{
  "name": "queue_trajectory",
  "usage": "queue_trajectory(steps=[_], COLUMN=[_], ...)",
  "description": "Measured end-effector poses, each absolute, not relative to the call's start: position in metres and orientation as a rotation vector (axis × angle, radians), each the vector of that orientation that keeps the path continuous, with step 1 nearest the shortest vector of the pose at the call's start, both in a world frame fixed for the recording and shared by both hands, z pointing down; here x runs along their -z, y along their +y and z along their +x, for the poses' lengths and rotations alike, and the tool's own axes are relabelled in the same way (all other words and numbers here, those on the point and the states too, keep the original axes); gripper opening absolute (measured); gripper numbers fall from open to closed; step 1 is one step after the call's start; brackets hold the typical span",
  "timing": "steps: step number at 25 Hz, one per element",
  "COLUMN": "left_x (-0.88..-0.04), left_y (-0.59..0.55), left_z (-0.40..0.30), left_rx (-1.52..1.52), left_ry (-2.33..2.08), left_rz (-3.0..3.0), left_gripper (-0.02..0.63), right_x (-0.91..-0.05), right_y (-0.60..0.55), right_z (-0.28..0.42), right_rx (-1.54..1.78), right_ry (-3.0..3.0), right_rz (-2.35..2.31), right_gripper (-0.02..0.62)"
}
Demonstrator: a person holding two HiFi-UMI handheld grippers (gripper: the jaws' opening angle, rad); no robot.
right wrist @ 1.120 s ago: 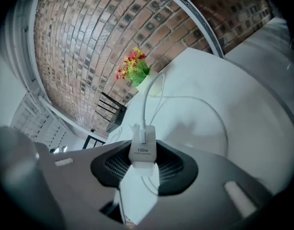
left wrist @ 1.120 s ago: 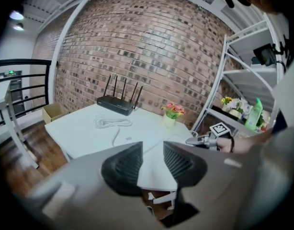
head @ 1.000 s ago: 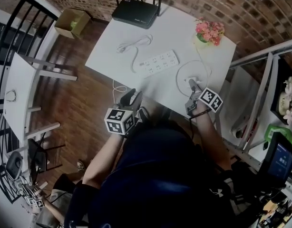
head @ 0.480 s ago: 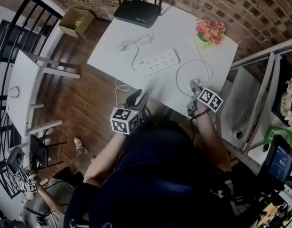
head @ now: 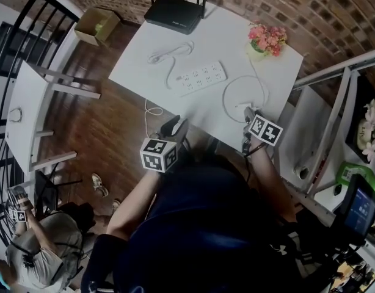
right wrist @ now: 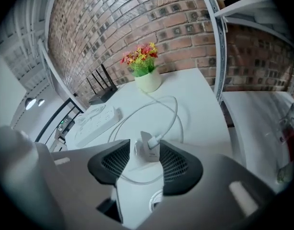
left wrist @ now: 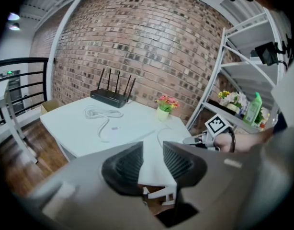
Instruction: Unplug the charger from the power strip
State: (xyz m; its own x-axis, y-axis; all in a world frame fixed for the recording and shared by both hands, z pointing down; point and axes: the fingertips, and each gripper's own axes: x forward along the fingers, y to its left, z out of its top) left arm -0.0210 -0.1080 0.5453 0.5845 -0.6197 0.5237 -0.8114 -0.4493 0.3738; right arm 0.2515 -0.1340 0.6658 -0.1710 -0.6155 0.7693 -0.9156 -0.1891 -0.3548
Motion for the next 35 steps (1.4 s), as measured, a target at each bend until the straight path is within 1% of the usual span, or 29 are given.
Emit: queue_trajectory(steps=[7,11,12,14,15,17,23,28,35], left_x=[-0.544,-0.537,-0.536,-0.534,-0.534,-0.532,-0.524,-0.510,-0.495], left_y=[-0.105,-0.103,-0.101,-0.097,-0.094,-0.088,-0.064,-0.049,-0.004], left_z=[0.001,0.011,0.014,0.019,0.021,0.023,0.027,0.019,-0.019], left_rx=[-0.427,-0.416,-0.404,-0.381,-0.374,-0.369,-0.369,-0.314,-0.201], left_ry=[-1.118,-1.108,-1.103,-1.098,-1.100,-1.111,-1.105,-1.104,-1.111], left_rz=[2.236,2.239,2.232,2.219,2.212,2.203,2.216,2.259,2.302], left_gripper=[0.129,0.129,0.129,0.129,0.129,0.130,0.129,0.129,0.129], right_x=[-0.650,-0.615,-0.604,-0.581,-0.572,-0.562,-0.562,-0.550,-0.537], right_y=[-0.125,-0.134,-0.135,-0.133,-0.129,-0.116,-0.085,-0.066,-0.026], right_z=[0.263,0.244,0.232,0.202,0.187,0.166,0.143,0.133,0.099], right_rx=[-1.275,-1.249,-1.259,-1.293,-1.301,-1.295,-1.338,-1.256,-1.164], right_ry=[-1.785,-1.959,-2.042,-2.221,-2.291,-2.369,-2.396,-2.415,-2.406], right_rz=[1.817,1.786,1.744,1.615,1.549,1.445,1.328,1.341,1.356], right_gripper=[0.192,0.180,0.157,0.062,0.042,0.025,0.012,0.012,0.011])
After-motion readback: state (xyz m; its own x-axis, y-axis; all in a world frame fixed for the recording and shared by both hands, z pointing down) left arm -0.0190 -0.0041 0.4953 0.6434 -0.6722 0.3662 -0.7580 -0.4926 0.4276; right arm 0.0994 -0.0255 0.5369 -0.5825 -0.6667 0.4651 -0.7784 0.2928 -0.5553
